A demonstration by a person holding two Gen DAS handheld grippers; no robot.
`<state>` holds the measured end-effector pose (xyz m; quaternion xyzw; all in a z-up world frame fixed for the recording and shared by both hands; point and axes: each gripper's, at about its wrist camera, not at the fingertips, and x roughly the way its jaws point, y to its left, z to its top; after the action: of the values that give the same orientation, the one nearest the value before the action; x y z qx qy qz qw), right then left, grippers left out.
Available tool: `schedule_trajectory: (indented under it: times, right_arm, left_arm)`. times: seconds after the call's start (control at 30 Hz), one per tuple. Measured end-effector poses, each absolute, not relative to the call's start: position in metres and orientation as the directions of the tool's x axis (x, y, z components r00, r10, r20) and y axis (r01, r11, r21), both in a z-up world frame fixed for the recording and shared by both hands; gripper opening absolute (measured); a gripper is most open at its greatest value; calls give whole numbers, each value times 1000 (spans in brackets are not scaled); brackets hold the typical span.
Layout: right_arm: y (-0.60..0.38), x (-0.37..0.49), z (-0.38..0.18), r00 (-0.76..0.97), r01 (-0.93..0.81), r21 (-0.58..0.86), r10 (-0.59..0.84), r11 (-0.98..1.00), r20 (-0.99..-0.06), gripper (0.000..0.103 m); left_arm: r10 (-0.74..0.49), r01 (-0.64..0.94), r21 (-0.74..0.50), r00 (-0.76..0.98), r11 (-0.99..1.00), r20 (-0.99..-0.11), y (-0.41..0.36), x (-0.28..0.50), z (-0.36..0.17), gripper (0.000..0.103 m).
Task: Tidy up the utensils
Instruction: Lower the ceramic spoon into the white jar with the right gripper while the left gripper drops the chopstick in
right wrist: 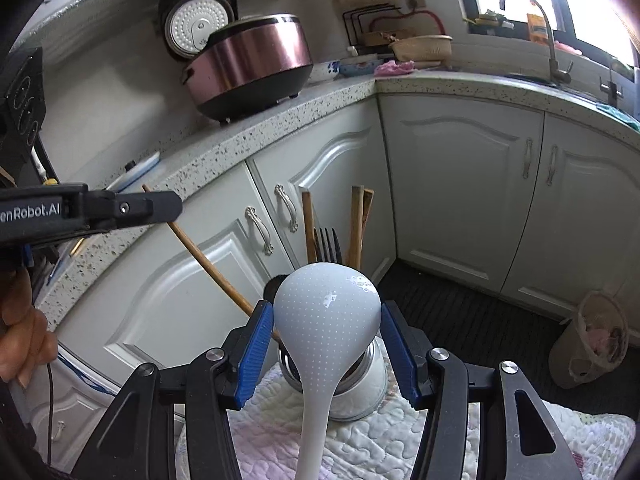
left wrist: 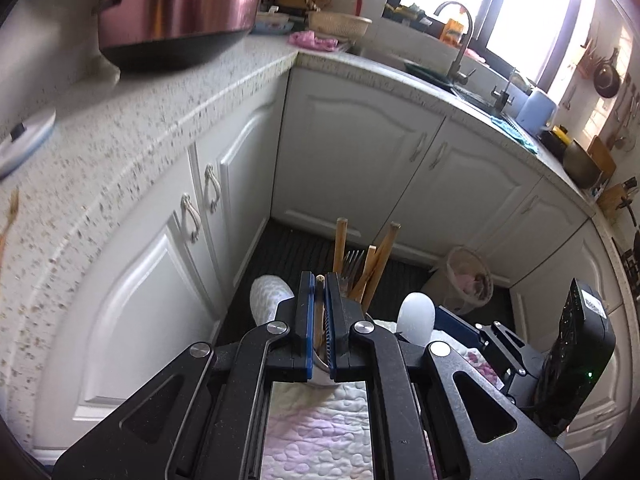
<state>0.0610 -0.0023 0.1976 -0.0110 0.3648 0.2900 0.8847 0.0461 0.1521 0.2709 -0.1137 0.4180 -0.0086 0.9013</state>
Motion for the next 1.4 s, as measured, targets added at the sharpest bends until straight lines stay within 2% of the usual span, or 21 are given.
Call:
schedule_trajectory:
  times: [0.1, 0.17, 0.23, 0.3, 0.7, 1.0, 1.23, 1.4]
  right_arm:
    - [0, 68, 192, 559, -513, 197, 499, 835, -662, 53]
    - [1, 70, 190, 555, -512, 202, 501, 835, -664, 53]
    - [0, 72, 190, 555, -510, 207, 503, 835, -663, 53]
    - [0, 74, 190, 555, -504, 213, 503, 837, -662, 53]
    - [5, 83, 200, 591, -486, 224, 507, 845, -628, 53]
    - [23, 92, 193, 719, -472, 190, 501, 861, -482, 53]
    - [40, 83, 173, 802, -485, 66, 473, 872, -364, 53]
    - [42, 79, 155, 805, -499, 15, 470, 866, -363, 53]
  left_arm:
    - [-115, -93, -229, 651, 969, -751, 152, 45, 267, 4]
    - [-117, -95, -236, 657, 967, -745, 154, 40, 268, 9]
    - [-124, -93, -249, 670, 964, -732, 158, 31, 272, 32]
    - [-137, -78, -259, 684, 963, -716, 159, 23, 275, 36]
    - [-163, -69, -267, 640, 961, -751, 160, -4, 253, 36]
    - [-147, -136, -293, 625, 946, -766, 172, -22, 224, 36]
    - [-142, -172, -293, 586, 940, -798, 184, -22, 201, 36]
    - [-144, -181, -288, 556, 940, -819, 184, -15, 188, 36]
